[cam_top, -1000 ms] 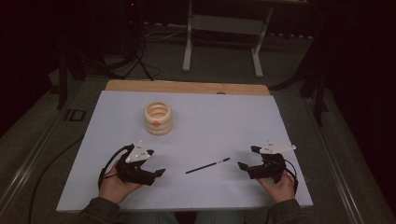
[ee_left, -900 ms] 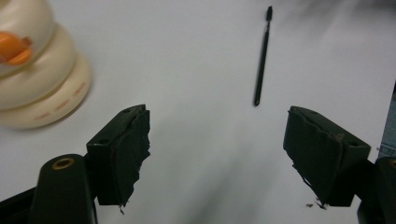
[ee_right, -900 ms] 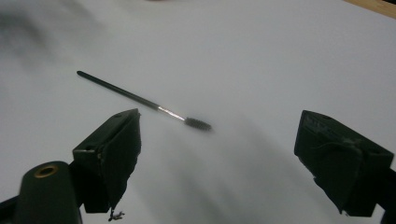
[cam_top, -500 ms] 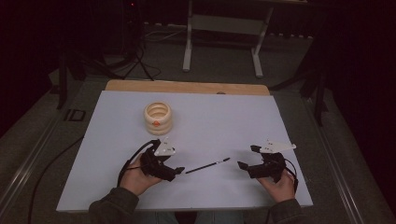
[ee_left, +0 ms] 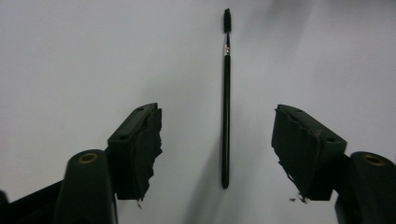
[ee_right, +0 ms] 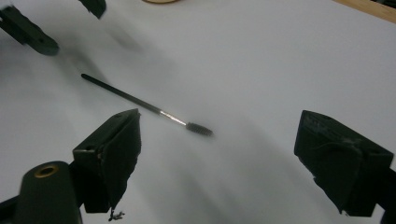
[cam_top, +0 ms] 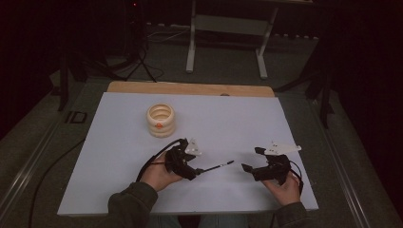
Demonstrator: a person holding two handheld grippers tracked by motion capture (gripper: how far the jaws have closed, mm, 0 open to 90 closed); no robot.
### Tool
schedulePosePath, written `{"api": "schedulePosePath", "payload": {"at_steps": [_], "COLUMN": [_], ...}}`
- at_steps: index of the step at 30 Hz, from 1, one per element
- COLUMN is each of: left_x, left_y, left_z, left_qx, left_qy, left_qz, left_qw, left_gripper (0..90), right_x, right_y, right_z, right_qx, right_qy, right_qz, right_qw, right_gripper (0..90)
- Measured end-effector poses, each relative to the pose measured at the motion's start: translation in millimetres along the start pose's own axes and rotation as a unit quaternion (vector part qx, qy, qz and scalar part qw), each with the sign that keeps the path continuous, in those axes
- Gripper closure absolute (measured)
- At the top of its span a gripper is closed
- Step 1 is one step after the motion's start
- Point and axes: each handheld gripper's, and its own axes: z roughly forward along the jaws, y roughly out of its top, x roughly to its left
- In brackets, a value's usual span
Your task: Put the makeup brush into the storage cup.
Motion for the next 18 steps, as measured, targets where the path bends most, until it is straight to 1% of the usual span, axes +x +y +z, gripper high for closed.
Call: {"api": "schedulePosePath", "payload": {"at_steps": [1, 2, 3, 6, 9, 11, 13, 15, 18], "left_x": [0.0, 0.0, 0.0, -0.1, -0.4, -0.8, -0.8, -0.5, -1.1], "left_y": [0.0, 4.5, 4.5, 10.4, 15.7, 19.0, 22.6, 26.0, 30.1], "left_z": [0.0, 5.5, 5.5, 13.7, 22.3, 27.9, 32.8, 37.4, 43.7], "left_qx": [0.000, 0.011, 0.011, 0.024, 0.039, 0.047, 0.058, 0.071, 0.088], "left_qy": [0.000, -0.005, -0.005, -0.011, -0.017, -0.023, -0.023, -0.030, -0.033], "left_qz": [0.000, 0.004, 0.004, 0.010, 0.014, 0.012, 0.017, 0.020, 0.026], "left_qw": [1.0000, 0.9999, 0.9999, 0.9996, 0.9990, 0.9986, 0.9979, 0.9968, 0.9952], "left_gripper": [34.6, 35.5, 37.2, 38.2, 42.3, 44.5, 47.4, 51.0, 55.0], "right_x": [-0.1, -0.2, -0.2, -0.6, -1.5, -1.8, -1.9, -2.0, -2.4], "right_y": [0.1, 0.1, 0.1, 0.2, 0.0, -0.1, -0.1, 0.0, 0.2], "right_z": [0.0, 0.0, 0.0, -0.4, -0.3, 0.0, 0.0, -0.2, 0.0], "right_qx": [0.000, 0.000, 0.000, -0.001, -0.002, -0.002, -0.002, -0.002, -0.001], "right_qy": [0.001, 0.001, 0.001, 0.002, 0.003, 0.005, 0.005, 0.006, 0.007], "right_qz": [0.000, -0.001, -0.001, -0.001, 0.000, 0.000, 0.000, 0.001, -0.001], "right_qw": [1.0000, 1.0000, 1.0000, 1.0000, 1.0000, 1.0000, 1.0000, 1.0000, 1.0000], "right_gripper": [14.7, 14.7, 14.7, 14.7, 14.7, 14.7, 14.7, 14.7, 14.8]}}
